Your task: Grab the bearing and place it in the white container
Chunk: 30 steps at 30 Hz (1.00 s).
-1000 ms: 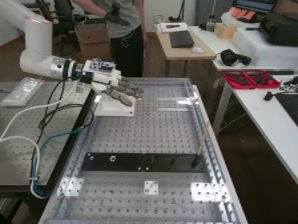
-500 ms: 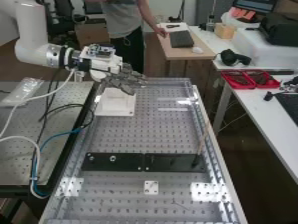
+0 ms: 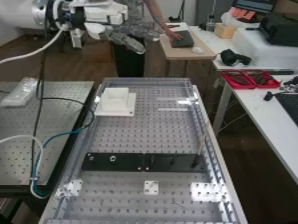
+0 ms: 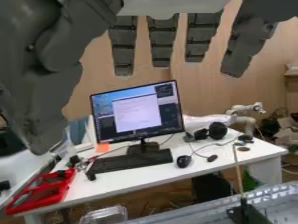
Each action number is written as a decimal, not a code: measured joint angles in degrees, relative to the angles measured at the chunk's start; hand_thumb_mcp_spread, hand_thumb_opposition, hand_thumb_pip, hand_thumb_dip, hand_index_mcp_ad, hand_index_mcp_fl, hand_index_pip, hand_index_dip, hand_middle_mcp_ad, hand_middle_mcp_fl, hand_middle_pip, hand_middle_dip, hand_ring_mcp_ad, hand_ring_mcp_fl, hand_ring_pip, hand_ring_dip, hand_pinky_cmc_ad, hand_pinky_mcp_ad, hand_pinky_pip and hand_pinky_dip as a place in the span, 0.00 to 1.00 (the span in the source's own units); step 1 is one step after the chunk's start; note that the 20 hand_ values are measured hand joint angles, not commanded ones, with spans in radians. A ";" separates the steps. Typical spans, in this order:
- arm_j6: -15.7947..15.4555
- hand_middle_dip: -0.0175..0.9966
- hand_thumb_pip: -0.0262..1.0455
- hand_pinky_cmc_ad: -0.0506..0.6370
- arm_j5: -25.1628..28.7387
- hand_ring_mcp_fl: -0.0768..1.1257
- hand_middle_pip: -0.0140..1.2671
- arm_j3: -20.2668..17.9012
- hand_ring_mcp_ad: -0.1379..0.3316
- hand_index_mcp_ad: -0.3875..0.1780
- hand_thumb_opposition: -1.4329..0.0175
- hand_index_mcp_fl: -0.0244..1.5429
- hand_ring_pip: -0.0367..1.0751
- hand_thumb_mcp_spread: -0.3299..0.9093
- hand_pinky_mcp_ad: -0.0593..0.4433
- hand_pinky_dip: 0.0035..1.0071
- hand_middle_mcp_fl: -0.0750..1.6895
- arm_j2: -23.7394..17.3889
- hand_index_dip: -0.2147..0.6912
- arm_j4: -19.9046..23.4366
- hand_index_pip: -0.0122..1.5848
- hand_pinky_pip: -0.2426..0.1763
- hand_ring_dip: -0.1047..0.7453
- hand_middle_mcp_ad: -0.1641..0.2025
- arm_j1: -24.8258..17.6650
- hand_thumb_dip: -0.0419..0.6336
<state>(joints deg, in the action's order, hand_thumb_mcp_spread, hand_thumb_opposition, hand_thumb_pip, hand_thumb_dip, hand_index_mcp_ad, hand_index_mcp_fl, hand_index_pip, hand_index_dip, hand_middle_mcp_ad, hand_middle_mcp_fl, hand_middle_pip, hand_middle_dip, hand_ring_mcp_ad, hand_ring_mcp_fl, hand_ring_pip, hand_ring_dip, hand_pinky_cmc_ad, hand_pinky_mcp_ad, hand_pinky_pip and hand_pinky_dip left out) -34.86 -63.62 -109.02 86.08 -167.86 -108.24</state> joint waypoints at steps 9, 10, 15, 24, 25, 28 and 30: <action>-2.42 0.19 0.51 0.65 -2.60 0.06 0.12 6.33 0.64 0.47 0.45 0.10 0.12 0.40 0.76 0.35 0.05 1.81 0.44 -4.19 0.07 0.35 0.21 0.64 4.36 0.27; -2.67 0.19 0.51 0.65 -3.09 0.06 0.12 6.94 0.64 0.47 0.45 0.12 0.12 0.40 0.76 0.35 0.05 2.20 0.44 -4.42 0.07 0.35 0.21 0.64 4.90 0.27; -3.62 0.19 0.51 0.68 -5.45 0.06 0.12 9.46 0.64 0.47 0.45 0.13 0.12 0.40 0.76 0.35 0.06 4.30 0.45 -5.23 0.07 0.35 0.21 0.64 7.10 0.26; -5.10 0.19 0.50 0.67 -8.59 0.06 0.12 11.72 0.64 0.47 0.45 0.12 0.12 0.40 0.76 0.34 0.05 6.72 0.45 -6.01 0.06 0.35 0.21 0.64 9.04 0.26; -5.29 0.19 0.50 0.67 -8.80 0.06 0.12 11.81 0.64 0.47 0.45 0.12 0.12 0.40 0.76 0.34 0.05 6.77 0.45 -5.96 0.06 0.35 0.21 0.64 9.14 0.26; -5.39 0.19 0.50 0.67 -9.31 0.06 0.12 12.13 0.64 0.47 0.45 0.13 0.12 0.40 0.76 0.34 0.05 6.88 0.45 -6.01 0.06 0.35 0.21 0.64 9.50 0.26; -5.35 0.19 0.50 0.67 -9.81 0.06 0.12 12.44 0.63 0.47 0.45 0.13 0.12 0.41 0.76 0.34 0.05 6.98 0.45 -6.24 0.06 0.35 0.21 0.64 9.85 0.26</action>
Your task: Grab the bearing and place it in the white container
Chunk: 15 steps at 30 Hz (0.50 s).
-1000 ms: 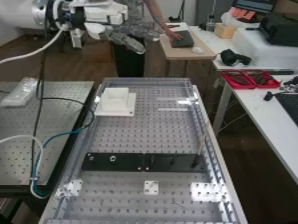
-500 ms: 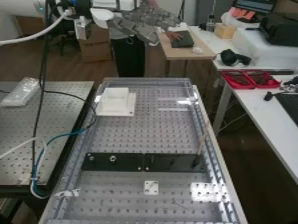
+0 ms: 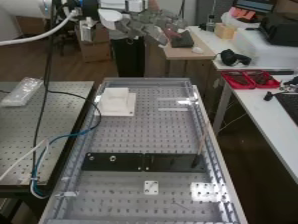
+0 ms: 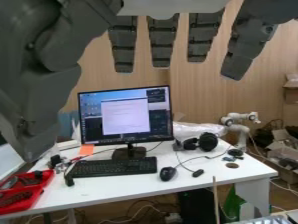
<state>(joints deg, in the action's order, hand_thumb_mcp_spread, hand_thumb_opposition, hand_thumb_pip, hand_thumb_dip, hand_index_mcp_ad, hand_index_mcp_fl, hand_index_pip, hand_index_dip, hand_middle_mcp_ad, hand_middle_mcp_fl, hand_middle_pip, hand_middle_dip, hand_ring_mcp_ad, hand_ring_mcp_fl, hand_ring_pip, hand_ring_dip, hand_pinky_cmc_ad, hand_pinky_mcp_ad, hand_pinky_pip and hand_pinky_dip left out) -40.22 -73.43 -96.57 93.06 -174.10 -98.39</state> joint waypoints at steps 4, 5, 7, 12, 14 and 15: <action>-0.38 0.19 0.50 0.67 -0.56 0.06 0.12 0.56 0.63 0.47 0.45 0.12 0.12 0.40 0.76 0.34 0.05 0.15 0.45 -0.42 0.06 0.35 0.21 0.64 0.46 0.26; -0.50 0.19 0.50 0.67 -0.68 0.06 0.12 0.66 0.64 0.47 0.45 0.12 0.12 0.40 0.76 0.34 0.05 0.16 0.45 -0.49 0.06 0.35 0.21 0.64 0.56 0.26; -0.59 0.19 0.50 0.67 -0.85 0.06 0.12 0.69 0.64 0.47 0.45 0.11 0.12 0.40 0.76 0.34 0.05 0.16 0.45 -0.50 0.06 0.35 0.21 0.64 0.67 0.26; -0.66 0.19 0.50 0.67 -1.39 0.06 0.12 0.75 0.64 0.47 0.46 0.11 0.12 0.40 0.76 0.34 0.05 0.26 0.45 -0.37 0.06 0.35 0.21 0.64 0.92 0.26; -0.77 0.19 0.50 0.67 -1.62 0.06 0.12 0.79 0.64 0.47 0.46 0.10 0.12 0.40 0.76 0.34 0.05 0.32 0.45 -0.36 0.06 0.35 0.21 0.64 1.02 0.26; -0.82 0.19 0.50 0.67 -1.72 0.06 0.12 0.81 0.64 0.47 0.46 0.10 0.12 0.40 0.76 0.34 0.05 0.35 0.45 -0.35 0.06 0.35 0.21 0.64 1.06 0.26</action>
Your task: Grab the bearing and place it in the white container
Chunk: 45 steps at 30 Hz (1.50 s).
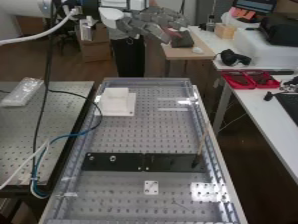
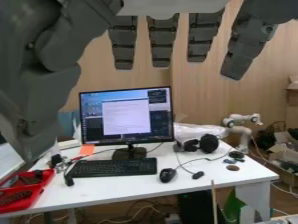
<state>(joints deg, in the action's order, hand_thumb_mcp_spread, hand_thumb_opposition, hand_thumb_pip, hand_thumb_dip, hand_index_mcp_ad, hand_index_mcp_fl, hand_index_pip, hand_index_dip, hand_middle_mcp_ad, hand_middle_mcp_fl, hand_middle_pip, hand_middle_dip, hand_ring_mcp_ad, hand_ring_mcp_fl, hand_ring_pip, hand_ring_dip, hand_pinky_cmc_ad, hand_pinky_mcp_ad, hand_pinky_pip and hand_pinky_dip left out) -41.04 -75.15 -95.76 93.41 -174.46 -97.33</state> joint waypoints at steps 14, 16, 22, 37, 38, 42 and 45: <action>-0.55 0.19 0.50 0.67 -0.54 0.06 0.12 0.18 0.64 0.47 0.46 0.09 0.12 0.40 0.76 0.33 0.05 -0.16 0.45 0.07 0.06 0.35 0.21 0.64 0.26 0.25; -0.48 0.19 0.50 0.67 -0.57 0.06 0.12 0.15 0.64 0.47 0.46 0.09 0.12 0.40 0.76 0.33 0.05 -0.19 0.45 0.10 0.06 0.35 0.21 0.64 0.28 0.25; -0.71 0.19 0.50 0.67 -0.69 0.06 0.12 0.10 0.64 0.47 0.46 0.09 0.12 0.40 0.76 0.33 0.05 -0.24 0.45 0.29 0.06 0.35 0.21 0.64 0.31 0.25; -0.63 0.19 0.50 0.67 -1.40 0.06 0.12 -0.15 0.64 0.47 0.46 0.09 0.12 0.40 0.76 0.33 0.05 -0.21 0.44 1.03 0.06 0.35 0.21 0.64 0.48 0.25; -0.60 0.19 0.50 0.67 -1.44 0.06 0.12 -0.16 0.64 0.47 0.46 0.09 0.12 0.40 0.76 0.33 0.05 -0.20 0.44 1.07 0.06 0.35 0.21 0.64 0.49 0.25; -0.42 0.19 0.50 0.67 -1.86 0.06 0.12 -0.32 0.64 0.47 0.46 0.09 0.12 0.40 0.76 0.33 0.05 -0.16 0.44 1.71 0.06 0.35 0.21 0.64 0.64 0.25; -0.50 0.19 0.51 0.67 -2.24 0.06 0.12 -0.43 0.64 0.47 0.46 0.09 0.12 0.40 0.76 0.33 0.05 -0.16 0.44 2.23 0.06 0.35 0.21 0.64 0.73 0.25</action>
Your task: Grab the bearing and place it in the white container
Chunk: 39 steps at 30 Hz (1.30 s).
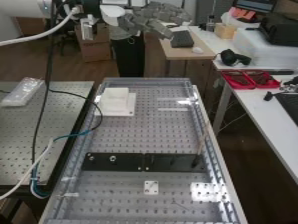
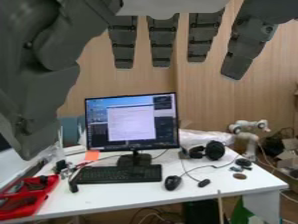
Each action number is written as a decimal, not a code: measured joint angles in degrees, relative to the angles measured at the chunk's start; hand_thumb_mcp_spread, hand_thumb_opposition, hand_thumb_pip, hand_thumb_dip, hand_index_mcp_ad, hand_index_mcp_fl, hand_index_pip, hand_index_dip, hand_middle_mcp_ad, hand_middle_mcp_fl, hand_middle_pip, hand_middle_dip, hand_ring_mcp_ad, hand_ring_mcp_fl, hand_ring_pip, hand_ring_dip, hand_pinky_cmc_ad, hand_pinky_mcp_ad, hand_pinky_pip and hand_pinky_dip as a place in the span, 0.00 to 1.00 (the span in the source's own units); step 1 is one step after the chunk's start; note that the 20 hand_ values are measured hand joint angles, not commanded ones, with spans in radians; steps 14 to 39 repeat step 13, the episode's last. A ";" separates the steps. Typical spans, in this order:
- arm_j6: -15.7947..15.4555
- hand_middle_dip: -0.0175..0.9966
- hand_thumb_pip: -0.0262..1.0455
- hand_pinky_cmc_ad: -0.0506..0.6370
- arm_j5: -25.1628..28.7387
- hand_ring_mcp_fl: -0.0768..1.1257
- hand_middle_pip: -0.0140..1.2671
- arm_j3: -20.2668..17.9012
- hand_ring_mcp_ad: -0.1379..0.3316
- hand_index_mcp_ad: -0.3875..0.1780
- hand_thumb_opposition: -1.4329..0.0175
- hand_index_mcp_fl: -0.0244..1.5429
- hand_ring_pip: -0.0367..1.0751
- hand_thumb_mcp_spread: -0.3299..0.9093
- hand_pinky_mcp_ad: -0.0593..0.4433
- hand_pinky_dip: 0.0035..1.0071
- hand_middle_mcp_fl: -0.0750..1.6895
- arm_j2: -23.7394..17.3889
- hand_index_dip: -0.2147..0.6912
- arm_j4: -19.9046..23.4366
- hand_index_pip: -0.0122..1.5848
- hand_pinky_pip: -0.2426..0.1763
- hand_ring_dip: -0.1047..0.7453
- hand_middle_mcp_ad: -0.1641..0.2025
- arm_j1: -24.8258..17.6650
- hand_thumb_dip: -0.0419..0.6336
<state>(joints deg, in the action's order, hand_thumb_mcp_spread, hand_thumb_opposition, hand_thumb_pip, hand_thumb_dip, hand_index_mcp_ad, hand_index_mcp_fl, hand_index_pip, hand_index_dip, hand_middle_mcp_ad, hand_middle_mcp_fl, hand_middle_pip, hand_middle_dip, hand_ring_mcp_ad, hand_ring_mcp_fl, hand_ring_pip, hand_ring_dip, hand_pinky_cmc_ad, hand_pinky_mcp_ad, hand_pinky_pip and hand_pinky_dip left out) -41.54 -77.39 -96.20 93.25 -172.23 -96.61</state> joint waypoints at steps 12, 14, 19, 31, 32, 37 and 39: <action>0.24 0.19 0.51 0.67 -0.31 0.06 0.12 -0.09 0.63 0.47 0.46 0.09 0.12 0.40 0.76 0.33 0.05 0.04 0.44 -0.08 0.06 0.35 0.21 0.64 0.22 0.25; 0.21 0.19 0.51 0.67 -0.32 0.06 0.12 -0.09 0.63 0.47 0.46 0.09 0.12 0.40 0.76 0.33 0.05 0.03 0.44 -0.07 0.06 0.35 0.21 0.64 0.22 0.25; 0.21 0.19 0.51 0.67 -0.32 0.06 0.12 -0.09 0.63 0.47 0.46 0.09 0.12 0.40 0.76 0.33 0.05 0.03 0.44 -0.07 0.06 0.35 0.21 0.64 0.22 0.25; 0.21 0.19 0.51 0.67 -0.32 0.06 0.12 -0.09 0.63 0.47 0.46 0.09 0.12 0.40 0.76 0.33 0.05 0.03 0.44 -0.07 0.06 0.35 0.21 0.64 0.22 0.25; 0.21 0.19 0.51 0.67 -0.32 0.06 0.12 -0.09 0.63 0.47 0.46 0.09 0.12 0.40 0.76 0.33 0.05 0.03 0.44 -0.07 0.06 0.35 0.21 0.64 0.22 0.25; 0.21 0.19 0.51 0.67 -0.32 0.06 0.12 -0.09 0.63 0.47 0.46 0.09 0.12 0.40 0.76 0.33 0.05 0.03 0.44 -0.07 0.06 0.35 0.21 0.64 0.22 0.25; 0.21 0.19 0.51 0.67 -0.32 0.06 0.12 -0.09 0.63 0.47 0.46 0.09 0.12 0.40 0.76 0.33 0.05 0.03 0.44 -0.07 0.06 0.35 0.21 0.64 0.22 0.25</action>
